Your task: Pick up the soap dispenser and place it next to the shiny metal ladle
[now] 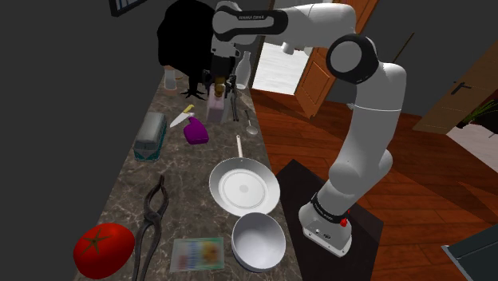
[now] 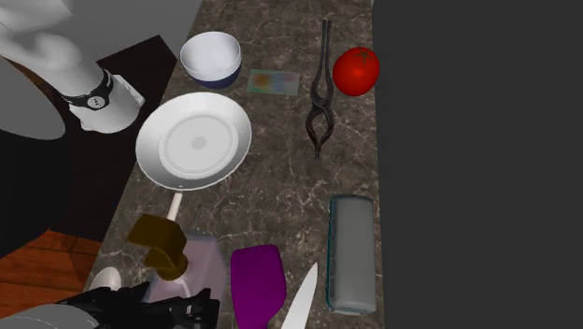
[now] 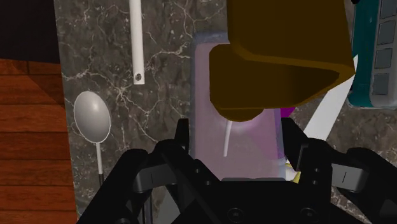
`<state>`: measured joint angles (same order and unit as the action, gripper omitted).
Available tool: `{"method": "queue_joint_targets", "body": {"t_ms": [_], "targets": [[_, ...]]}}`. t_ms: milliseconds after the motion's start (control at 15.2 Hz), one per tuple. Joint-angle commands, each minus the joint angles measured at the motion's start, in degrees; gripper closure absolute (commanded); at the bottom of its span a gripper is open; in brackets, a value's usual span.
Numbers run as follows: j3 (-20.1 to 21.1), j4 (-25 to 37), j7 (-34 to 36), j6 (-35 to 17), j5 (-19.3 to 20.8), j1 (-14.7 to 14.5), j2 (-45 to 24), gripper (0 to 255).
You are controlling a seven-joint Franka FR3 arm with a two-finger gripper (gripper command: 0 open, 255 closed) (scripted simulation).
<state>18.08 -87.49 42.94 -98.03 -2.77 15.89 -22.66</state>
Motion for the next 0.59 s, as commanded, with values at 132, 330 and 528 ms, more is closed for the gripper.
{"method": "queue_joint_targets", "body": {"t_ms": [132,330,528], "targets": [[-0.08,-2.34,-0.2,-2.96,0.13,-0.04,-0.59,255],[-0.17,-3.79,-0.35,-4.99,0.28,-0.07,-1.2,255],[-0.27,-5.1,-0.49,-6.98,0.44,-0.12,-1.91,255]]}}
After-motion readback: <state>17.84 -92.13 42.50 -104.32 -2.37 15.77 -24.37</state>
